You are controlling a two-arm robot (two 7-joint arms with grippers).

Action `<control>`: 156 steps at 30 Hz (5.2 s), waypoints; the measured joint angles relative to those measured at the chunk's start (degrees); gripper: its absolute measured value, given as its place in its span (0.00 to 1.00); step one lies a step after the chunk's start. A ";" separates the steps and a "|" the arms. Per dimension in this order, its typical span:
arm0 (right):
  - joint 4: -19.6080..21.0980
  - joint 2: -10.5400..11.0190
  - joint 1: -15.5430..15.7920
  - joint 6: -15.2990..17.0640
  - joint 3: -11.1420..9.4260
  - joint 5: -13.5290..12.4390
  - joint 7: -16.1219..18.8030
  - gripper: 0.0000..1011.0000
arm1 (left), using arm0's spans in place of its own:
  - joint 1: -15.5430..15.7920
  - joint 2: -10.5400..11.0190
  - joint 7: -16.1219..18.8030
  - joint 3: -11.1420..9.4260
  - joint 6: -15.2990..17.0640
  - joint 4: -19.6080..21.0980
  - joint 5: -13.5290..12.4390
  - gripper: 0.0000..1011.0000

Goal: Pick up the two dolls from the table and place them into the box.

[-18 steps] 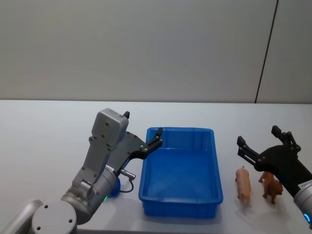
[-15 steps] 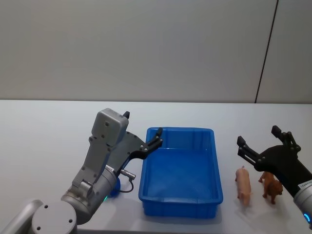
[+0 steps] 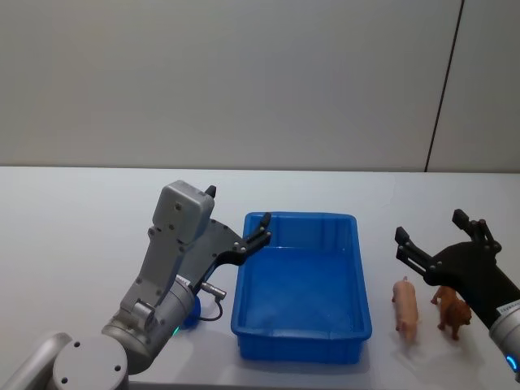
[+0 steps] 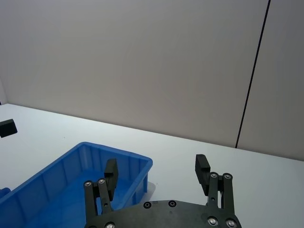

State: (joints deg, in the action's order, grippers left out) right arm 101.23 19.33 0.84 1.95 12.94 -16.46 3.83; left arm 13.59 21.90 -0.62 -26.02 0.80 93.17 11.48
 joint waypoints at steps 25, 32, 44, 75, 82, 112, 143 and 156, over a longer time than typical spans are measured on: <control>-3.09 1.13 -1.34 4.33 -1.49 -1.09 1.93 0.99 | 0.00 0.00 0.00 0.00 0.00 0.00 0.00 0.99; -4.14 2.09 -1.34 6.64 -2.21 -1.20 2.66 0.99 | 0.00 0.00 0.00 0.00 0.00 0.00 0.00 0.99; -4.39 3.35 -0.25 9.23 -2.85 -1.05 3.46 0.99 | 0.00 0.00 0.00 0.00 0.00 0.00 0.00 0.99; -8.57 2.42 -1.30 15.75 -2.39 1.51 3.20 0.99 | 0.00 0.00 0.00 0.00 0.00 0.00 0.00 0.99; -8.92 2.24 -1.47 16.83 -2.43 1.25 3.25 0.92 | 0.00 0.00 0.00 0.00 0.00 0.00 0.00 0.99; -7.87 1.71 -1.60 15.52 -3.18 0.30 1.67 0.43 | 0.00 0.00 0.00 0.00 0.00 0.00 0.00 0.99; -7.76 -6.72 -12.01 14.72 3.31 9.22 12.60 0.43 | 0.00 0.00 0.00 0.00 0.00 0.00 0.00 0.99; -11.08 -10.27 -13.34 17.05 7.00 13.06 12.81 0.60 | 0.00 0.00 0.00 0.00 0.00 0.00 0.00 0.99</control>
State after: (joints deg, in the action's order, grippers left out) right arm 90.15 9.07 -12.50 19.00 19.94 -3.40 16.64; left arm 13.59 21.90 -0.62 -26.03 0.79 93.18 11.48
